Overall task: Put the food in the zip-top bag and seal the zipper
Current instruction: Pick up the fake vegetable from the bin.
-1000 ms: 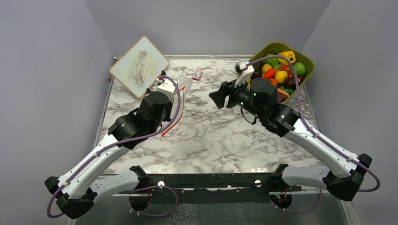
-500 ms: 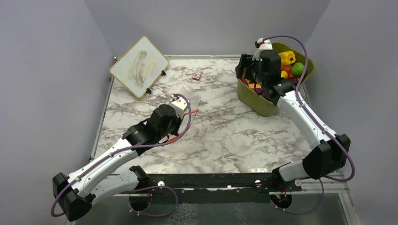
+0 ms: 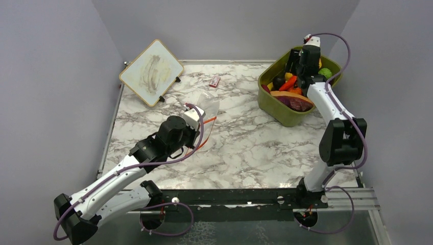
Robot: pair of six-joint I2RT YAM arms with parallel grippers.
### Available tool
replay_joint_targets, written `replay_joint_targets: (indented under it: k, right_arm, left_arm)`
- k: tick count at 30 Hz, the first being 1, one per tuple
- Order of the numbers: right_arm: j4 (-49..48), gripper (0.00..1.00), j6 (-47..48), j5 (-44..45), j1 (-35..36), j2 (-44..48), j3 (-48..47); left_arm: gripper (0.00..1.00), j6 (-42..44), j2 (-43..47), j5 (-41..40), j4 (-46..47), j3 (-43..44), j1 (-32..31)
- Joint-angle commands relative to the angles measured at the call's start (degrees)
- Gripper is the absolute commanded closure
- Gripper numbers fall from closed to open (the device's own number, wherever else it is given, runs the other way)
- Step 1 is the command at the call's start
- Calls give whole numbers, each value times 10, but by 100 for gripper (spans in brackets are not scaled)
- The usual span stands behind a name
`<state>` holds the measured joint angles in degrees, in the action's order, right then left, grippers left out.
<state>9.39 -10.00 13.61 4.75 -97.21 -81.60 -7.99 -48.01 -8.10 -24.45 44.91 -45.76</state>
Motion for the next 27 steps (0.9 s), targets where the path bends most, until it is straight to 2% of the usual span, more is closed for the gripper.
replay_joint_targets:
  k: [1,11,18,24,27]
  right_arm:
    - [-47,35,62,44,-29,-60,-61]
    - [-29,22,72,23,-90,-163,-163]
    - [-44,11,74,31,-105,-201,-185]
    - [-55,7,80,39,-124,-236,-212]
    - [-72,7,80,-1,-137,-246,-213]
  left_arm:
    - [100,0,3,14,24,-8,4]
    - [100,0,-6,19,32,-11,9]
    - [100,-1,0,18,33,-14,13]
    - [100,-1,-1,17,35,-16,15]
    - [100,-1,-3,17,35,-16,17]
